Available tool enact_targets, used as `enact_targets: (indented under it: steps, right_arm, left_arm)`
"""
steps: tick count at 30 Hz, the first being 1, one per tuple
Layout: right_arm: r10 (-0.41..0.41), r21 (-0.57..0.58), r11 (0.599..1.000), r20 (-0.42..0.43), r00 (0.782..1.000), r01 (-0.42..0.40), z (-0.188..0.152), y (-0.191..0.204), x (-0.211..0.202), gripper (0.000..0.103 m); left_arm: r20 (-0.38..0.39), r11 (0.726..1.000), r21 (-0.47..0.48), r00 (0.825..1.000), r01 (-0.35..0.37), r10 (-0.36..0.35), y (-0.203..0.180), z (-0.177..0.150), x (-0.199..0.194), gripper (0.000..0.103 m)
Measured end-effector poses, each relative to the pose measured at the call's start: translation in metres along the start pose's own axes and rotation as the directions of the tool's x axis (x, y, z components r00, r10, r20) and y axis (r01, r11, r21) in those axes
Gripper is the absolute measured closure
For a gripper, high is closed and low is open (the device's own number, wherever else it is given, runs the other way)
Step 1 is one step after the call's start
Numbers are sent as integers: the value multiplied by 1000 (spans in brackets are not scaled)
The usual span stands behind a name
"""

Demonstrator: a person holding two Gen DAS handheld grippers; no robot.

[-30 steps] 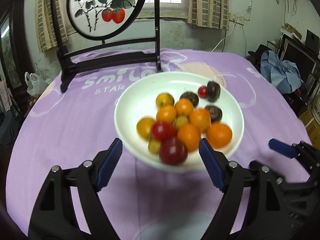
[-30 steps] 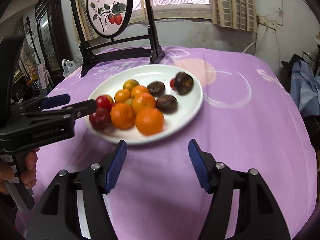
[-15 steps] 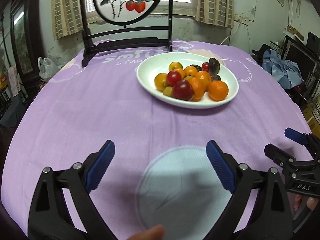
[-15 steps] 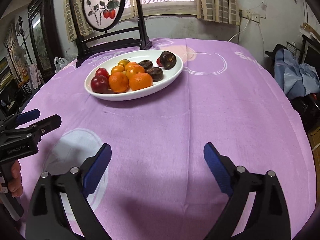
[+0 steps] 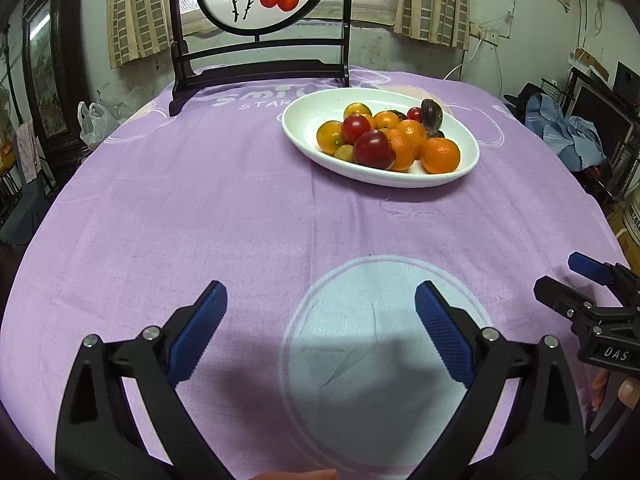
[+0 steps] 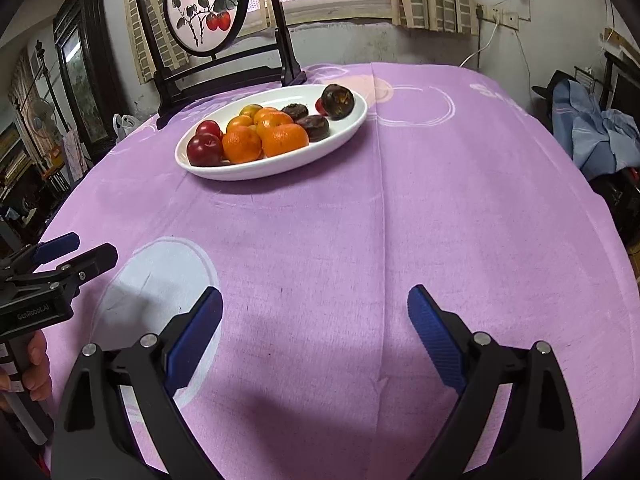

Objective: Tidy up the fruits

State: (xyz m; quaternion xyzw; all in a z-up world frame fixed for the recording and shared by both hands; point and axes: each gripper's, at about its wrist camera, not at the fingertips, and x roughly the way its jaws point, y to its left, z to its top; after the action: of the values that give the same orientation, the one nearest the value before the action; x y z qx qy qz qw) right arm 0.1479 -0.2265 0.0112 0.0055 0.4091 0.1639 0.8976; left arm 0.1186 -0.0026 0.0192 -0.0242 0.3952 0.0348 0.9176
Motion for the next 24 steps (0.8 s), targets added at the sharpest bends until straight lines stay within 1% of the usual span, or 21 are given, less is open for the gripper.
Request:
enact_targets:
  steps: [7,15,24]
  right_arm:
    - [-1,-12,1000,-7,1000,1,-2,2,2,9]
    - [-1,-20,1000,-10,1000,1,-4,2,3,9]
    - [8,-26,1000,-17,1000,-8,-5,3,2,9]
  left_arm:
    - [0,1000,-2,1000,0,0,0,-1,0,4]
    - [10,1000,0,1000,-13,13,0,-6,1,3]
    - [-17,1000,1,1000,-12,12,0,-9,9,2]
